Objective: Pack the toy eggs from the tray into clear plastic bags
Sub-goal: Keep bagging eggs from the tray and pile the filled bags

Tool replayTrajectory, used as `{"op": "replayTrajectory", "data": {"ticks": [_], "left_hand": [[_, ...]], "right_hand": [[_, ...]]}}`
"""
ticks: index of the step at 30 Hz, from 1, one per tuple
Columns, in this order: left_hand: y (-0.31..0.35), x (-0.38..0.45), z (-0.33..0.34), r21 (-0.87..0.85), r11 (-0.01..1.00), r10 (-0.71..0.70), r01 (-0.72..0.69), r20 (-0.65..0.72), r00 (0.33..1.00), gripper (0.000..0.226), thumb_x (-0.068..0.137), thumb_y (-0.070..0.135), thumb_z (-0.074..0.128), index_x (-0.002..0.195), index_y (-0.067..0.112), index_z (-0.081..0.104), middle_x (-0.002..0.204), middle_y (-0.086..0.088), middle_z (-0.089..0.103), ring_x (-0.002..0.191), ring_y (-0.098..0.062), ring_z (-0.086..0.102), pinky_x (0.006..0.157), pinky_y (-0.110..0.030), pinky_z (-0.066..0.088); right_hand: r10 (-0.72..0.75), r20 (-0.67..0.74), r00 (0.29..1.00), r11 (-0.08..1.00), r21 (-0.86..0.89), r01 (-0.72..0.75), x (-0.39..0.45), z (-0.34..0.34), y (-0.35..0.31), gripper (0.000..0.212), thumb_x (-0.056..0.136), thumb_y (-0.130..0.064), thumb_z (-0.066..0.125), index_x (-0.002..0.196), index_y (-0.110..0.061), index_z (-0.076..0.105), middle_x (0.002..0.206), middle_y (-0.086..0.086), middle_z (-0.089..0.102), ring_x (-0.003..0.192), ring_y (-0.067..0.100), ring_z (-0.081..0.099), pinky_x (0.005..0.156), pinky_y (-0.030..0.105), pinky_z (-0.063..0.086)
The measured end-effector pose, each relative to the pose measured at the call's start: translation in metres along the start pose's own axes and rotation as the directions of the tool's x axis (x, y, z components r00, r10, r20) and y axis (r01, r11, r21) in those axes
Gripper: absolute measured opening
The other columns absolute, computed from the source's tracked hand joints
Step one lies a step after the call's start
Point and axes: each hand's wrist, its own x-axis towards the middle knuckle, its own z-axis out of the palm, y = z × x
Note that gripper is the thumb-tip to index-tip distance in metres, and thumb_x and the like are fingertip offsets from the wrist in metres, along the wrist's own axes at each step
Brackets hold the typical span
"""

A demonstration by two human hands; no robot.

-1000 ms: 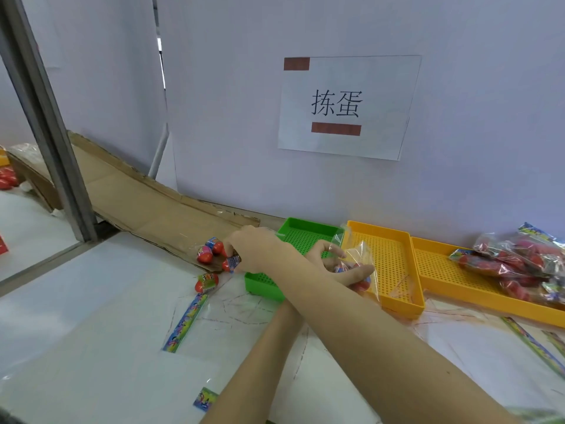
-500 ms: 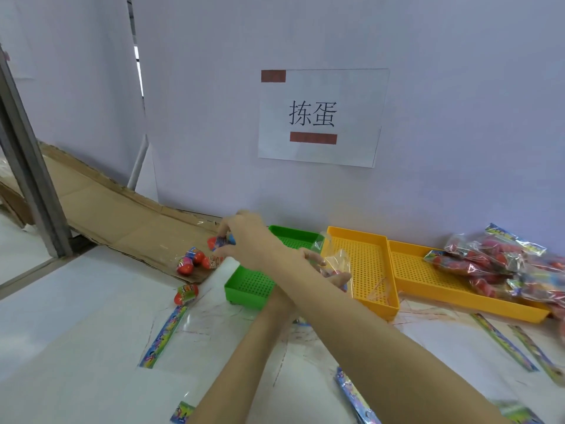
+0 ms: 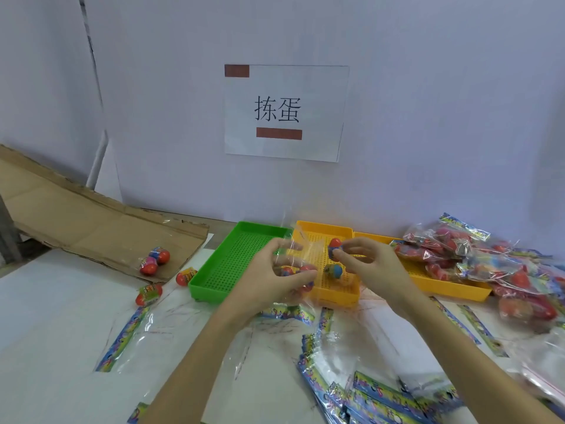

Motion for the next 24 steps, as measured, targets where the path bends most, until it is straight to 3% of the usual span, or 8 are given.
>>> {"op": "replayTrajectory", "data": {"ticks": [2, 5, 8, 11, 13, 17, 20, 24], "left_hand": [[0.005, -0.004, 0.002, 0.008, 0.999, 0.053, -0.054, 0.035, 0.998, 0.051, 0.085, 0.022, 0.088, 0.127, 0.022, 0.058, 0.112, -0.004, 0.08, 0.089, -0.03, 0.079, 0.076, -0.053, 0.066], [0.007, -0.006, 0.007, 0.093, 0.988, 0.117, -0.122, 0.063, 0.991, 0.057, 0.078, 0.043, 0.091, 0.123, 0.027, 0.06, 0.109, 0.0, 0.08, 0.084, -0.03, 0.078, 0.065, -0.042, 0.065], [0.004, -0.005, 0.014, 0.151, 0.981, 0.109, -0.119, 0.072, 0.991, 0.057, 0.078, 0.057, 0.087, 0.121, 0.029, 0.061, 0.107, 0.006, 0.079, 0.061, -0.018, 0.071, 0.051, -0.031, 0.057], [0.001, -0.004, 0.02, 0.177, 0.968, 0.153, -0.175, 0.13, 0.98, 0.033, 0.097, 0.042, 0.07, 0.123, 0.024, 0.059, 0.108, 0.006, 0.08, 0.063, -0.013, 0.067, 0.054, -0.035, 0.06], [0.0, -0.005, 0.023, 0.169, 0.965, 0.174, -0.2, 0.156, 0.972, 0.023, 0.102, 0.029, 0.066, 0.122, 0.02, 0.06, 0.106, 0.003, 0.08, 0.071, -0.015, 0.071, 0.058, -0.039, 0.062], [0.002, -0.008, 0.027, 0.174, 0.954, 0.216, -0.246, 0.173, 0.961, 0.034, 0.093, 0.037, 0.072, 0.122, 0.022, 0.063, 0.102, 0.002, 0.079, 0.072, -0.016, 0.073, 0.06, -0.036, 0.061], [0.002, -0.009, 0.028, 0.154, 0.949, 0.247, -0.274, 0.172, 0.954, 0.039, 0.091, 0.035, 0.075, 0.125, 0.021, 0.061, 0.104, 0.0, 0.079, 0.076, -0.017, 0.074, 0.061, -0.037, 0.061], [0.001, -0.008, 0.028, 0.17, 0.941, 0.268, -0.293, 0.153, 0.951, 0.041, 0.09, 0.035, 0.075, 0.125, 0.019, 0.06, 0.106, 0.001, 0.08, 0.083, -0.03, 0.075, 0.065, -0.046, 0.064]], "right_hand": [[-0.003, -0.02, 1.0, 0.991, 0.132, 0.006, -0.015, -0.005, 0.006, 0.019, 0.089, -0.035, 0.078, 0.105, -0.025, 0.077, 0.101, -0.012, 0.079, 0.098, 0.003, 0.073, 0.076, 0.021, 0.059], [-0.007, -0.117, 0.993, 0.96, 0.277, 0.04, -0.031, -0.011, 0.003, 0.018, 0.089, -0.032, 0.078, 0.106, -0.023, 0.078, 0.1, -0.008, 0.079, 0.095, 0.008, 0.074, 0.078, 0.026, 0.058], [-0.045, -0.145, 0.988, 0.921, 0.378, 0.097, -0.041, -0.016, -0.004, 0.017, 0.095, -0.023, 0.073, 0.112, -0.02, 0.077, 0.103, -0.002, 0.079, 0.098, 0.014, 0.075, 0.077, 0.022, 0.059], [-0.083, -0.123, 0.989, 0.854, 0.502, 0.134, -0.049, -0.018, -0.011, 0.02, 0.093, -0.009, 0.074, 0.113, -0.011, 0.074, 0.107, 0.005, 0.079, 0.1, 0.022, 0.077, 0.085, 0.024, 0.06], [-0.159, -0.111, 0.981, 0.854, 0.483, 0.193, -0.053, -0.017, -0.016, 0.023, 0.091, -0.006, 0.075, 0.113, -0.009, 0.071, 0.109, 0.005, 0.078, 0.101, 0.024, 0.077, 0.085, 0.03, 0.062], [-0.327, -0.059, 0.943, 0.913, 0.236, 0.332, -0.059, -0.015, -0.021, 0.027, 0.091, -0.013, 0.075, 0.116, -0.018, 0.067, 0.111, -0.004, 0.074, 0.091, 0.019, 0.077, 0.069, 0.032, 0.062], [-0.346, -0.03, 0.938, 0.932, 0.104, 0.347, -0.06, -0.015, -0.02, 0.028, 0.093, -0.012, 0.074, 0.119, -0.023, 0.068, 0.11, -0.009, 0.072, 0.084, 0.018, 0.077, 0.07, 0.038, 0.062], [-0.311, -0.012, 0.95, 0.942, 0.128, 0.31, -0.06, -0.017, -0.019, 0.029, 0.094, -0.014, 0.074, 0.119, -0.027, 0.066, 0.107, -0.008, 0.074, 0.078, 0.02, 0.077, 0.061, 0.023, 0.054]]}}
